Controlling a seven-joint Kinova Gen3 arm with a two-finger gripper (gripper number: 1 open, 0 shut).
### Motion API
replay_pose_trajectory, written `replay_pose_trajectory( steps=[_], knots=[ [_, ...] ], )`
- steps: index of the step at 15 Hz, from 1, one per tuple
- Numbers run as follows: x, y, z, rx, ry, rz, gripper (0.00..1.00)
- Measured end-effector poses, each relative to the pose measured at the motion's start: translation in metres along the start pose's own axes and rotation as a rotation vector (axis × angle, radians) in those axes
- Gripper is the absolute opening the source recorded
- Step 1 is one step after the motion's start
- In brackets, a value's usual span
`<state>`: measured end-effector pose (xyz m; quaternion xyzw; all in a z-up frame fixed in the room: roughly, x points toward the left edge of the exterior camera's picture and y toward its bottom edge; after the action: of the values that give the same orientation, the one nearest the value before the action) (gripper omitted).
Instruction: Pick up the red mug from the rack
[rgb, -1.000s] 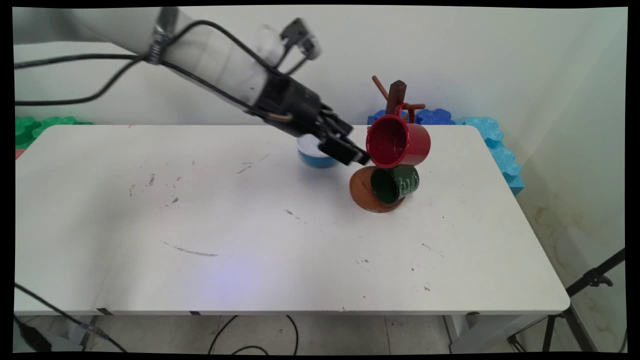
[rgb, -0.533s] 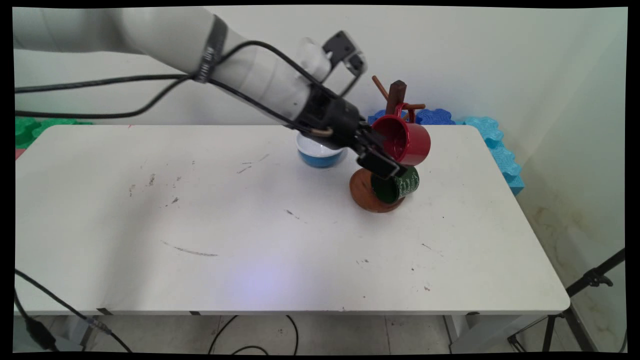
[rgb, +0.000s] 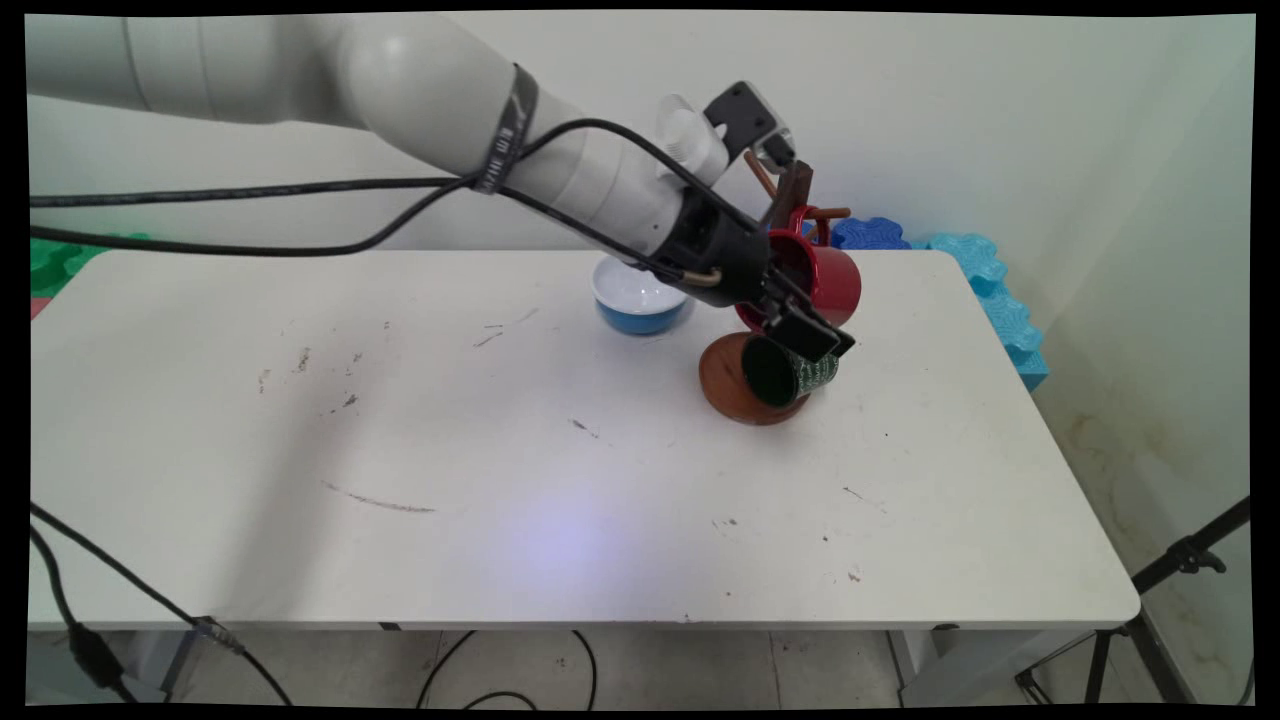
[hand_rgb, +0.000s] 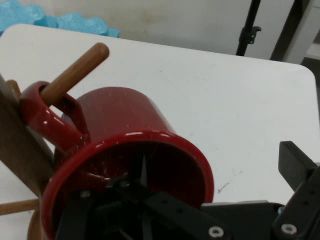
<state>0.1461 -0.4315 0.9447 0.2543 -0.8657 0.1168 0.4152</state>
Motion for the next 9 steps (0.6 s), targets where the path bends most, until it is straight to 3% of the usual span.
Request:
replay_pose_trajectory(
  steps=[4, 5, 9],
  knots=[
    [0.000, -0.001, 0.011, 0.018, -0.007, 0.002, 1.00],
    [-0.001, -0.001, 0.012, 0.021, -0.007, 0.002, 0.00],
    [-0.001, 0.000, 0.017, 0.029, -0.010, 0.020, 0.00]
  ],
)
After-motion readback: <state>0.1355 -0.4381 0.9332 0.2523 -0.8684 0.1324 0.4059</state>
